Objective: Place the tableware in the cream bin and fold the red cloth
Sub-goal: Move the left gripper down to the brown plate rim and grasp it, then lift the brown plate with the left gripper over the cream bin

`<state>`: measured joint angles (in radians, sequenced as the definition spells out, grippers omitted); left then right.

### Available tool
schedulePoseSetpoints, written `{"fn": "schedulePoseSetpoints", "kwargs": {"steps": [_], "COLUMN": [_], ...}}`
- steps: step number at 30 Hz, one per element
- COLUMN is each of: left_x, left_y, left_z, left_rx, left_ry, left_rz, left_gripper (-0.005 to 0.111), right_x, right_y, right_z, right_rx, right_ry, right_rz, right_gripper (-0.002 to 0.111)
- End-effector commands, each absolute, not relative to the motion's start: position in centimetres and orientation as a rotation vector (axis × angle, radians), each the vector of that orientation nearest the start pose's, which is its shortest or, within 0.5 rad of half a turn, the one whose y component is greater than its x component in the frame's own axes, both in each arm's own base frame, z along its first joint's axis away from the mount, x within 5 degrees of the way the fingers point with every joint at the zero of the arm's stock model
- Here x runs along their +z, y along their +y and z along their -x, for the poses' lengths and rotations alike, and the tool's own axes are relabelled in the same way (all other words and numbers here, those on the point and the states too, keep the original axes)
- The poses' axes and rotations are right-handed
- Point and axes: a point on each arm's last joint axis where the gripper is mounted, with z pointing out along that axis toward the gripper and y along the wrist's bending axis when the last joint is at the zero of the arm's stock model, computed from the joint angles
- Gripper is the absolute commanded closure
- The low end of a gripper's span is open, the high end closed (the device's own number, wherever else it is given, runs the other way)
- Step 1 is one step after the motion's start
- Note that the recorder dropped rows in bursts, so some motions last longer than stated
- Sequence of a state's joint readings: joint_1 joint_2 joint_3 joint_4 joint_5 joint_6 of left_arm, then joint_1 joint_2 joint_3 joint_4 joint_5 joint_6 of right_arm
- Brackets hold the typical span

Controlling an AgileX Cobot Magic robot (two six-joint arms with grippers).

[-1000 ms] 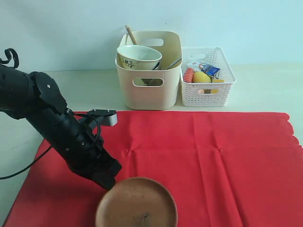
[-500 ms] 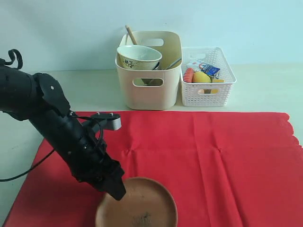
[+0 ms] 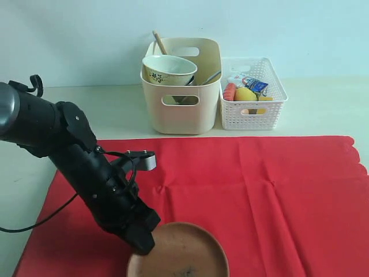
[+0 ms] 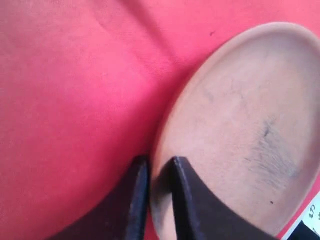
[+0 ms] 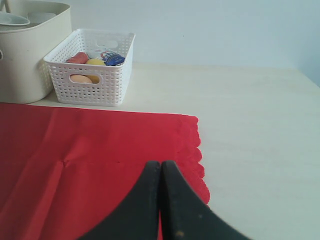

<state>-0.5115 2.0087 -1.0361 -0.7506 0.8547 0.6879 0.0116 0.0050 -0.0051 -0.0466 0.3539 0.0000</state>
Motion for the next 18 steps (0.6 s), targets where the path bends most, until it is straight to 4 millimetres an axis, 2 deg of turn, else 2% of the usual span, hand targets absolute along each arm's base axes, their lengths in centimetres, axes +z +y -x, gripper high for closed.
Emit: {"fn": "schedulePoseSetpoints", "kwargs": {"steps": [1, 5, 10, 12, 15, 18], "left_x": [9.2, 10.5, 13.9, 15.6, 20.1, 23.3], "left_y": [-19.9, -20.0, -20.0, -19.9, -19.4, -18.6], "left_z": [-26.5, -26.7, -26.6, -26.5, -26.4, -27.0], "left_rx": [-0.760, -0.755, -0.761, -0.762, -0.761, -0.760], "left_ry": [2.964, 2.917, 2.813, 2.760, 2.623, 2.525], "left_rz": [-1.035, -1.040, -1.041, -1.047, -1.033, -0.971], "left_gripper": [0.107, 0.107, 0.107, 0.107, 0.107, 0.107], "right_x": [18.2, 18.2, 18.2, 18.2, 18.2, 18.2], "right_y": [-0.1, -0.1, -0.1, -0.1, -0.1, -0.1], "right_z": [-5.4, -5.4, -5.4, -5.4, -5.4, -5.4], "right_rx": [-0.044, -0.044, -0.044, -0.044, -0.044, -0.044], "right_ry": [1.825, 1.825, 1.825, 1.825, 1.825, 1.825], "right_rz": [0.036, 0.036, 0.036, 0.036, 0.036, 0.036], "right_gripper": [0.108, 0.108, 0.108, 0.108, 0.108, 0.108]}}
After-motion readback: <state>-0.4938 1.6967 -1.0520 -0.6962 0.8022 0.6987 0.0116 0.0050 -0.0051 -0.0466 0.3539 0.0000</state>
